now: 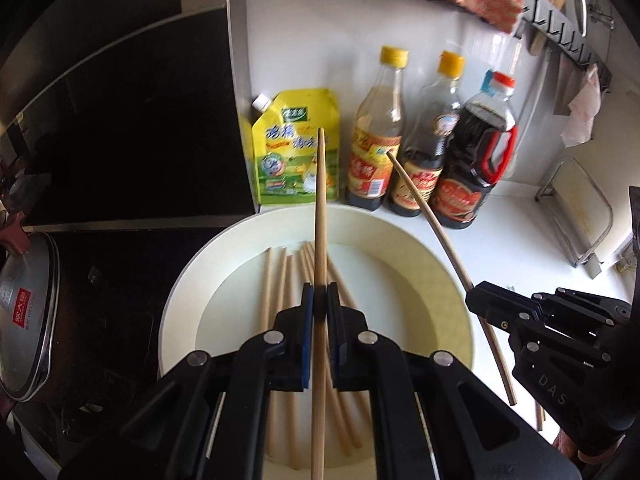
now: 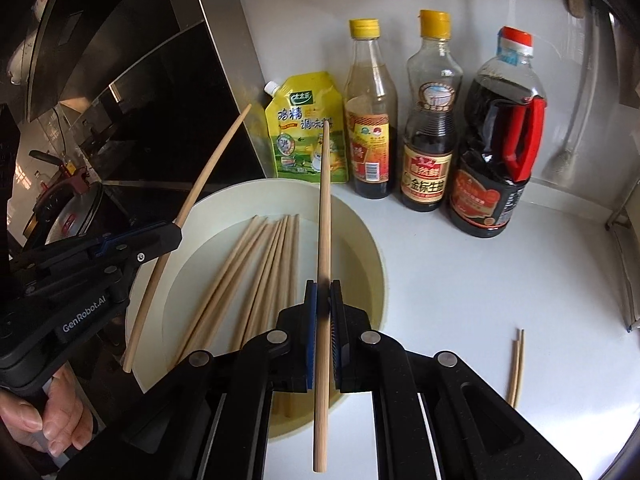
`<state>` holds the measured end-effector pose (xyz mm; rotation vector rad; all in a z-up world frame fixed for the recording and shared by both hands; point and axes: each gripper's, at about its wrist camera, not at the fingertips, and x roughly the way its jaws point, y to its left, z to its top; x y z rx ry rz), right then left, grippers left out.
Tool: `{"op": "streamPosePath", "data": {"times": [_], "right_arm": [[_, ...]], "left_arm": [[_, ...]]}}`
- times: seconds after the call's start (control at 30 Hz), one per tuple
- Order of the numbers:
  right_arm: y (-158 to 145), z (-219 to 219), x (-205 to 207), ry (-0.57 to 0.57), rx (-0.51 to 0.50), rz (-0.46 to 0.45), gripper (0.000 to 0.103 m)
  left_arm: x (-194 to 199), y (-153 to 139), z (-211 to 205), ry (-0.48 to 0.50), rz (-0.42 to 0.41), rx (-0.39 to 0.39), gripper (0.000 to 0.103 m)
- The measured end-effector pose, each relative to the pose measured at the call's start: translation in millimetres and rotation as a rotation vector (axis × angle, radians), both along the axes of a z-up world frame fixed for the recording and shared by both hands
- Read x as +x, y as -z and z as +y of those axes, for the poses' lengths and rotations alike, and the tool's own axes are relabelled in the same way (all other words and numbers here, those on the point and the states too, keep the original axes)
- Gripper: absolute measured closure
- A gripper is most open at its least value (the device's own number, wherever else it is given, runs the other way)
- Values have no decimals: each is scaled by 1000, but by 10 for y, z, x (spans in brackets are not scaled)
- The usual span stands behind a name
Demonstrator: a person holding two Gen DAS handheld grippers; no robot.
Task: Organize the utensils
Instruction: 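Lift both held chopsticks and carry them over the white basin, then open the left tool into the basin while the right tool opens too, then move both open tools back to the last two chopsticks on the counter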
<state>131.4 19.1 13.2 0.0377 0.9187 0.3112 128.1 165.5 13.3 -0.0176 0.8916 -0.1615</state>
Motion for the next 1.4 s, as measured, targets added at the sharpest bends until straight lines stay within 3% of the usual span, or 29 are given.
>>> {"op": "streamPosePath", "data": {"times": [0.3,0.67,0.9,1.07,1.4], "right_arm": [[369,478,241,-73,-11,107,97],[660,490,383,-49,-38,207,97],[713,486,386,-58,-38,222,97],[697,432,355,-38,-29,216,92],[534,350,242,-22,-12,174,92]], "left_arm": [[143,431,163,-3,106,18,96],[235,765,199,-13,213,15,95],[258,813,258,-43,238,7,95],[251,743,310,-64,215,6,79],[217,617,320,-73,203,8,78]]}}
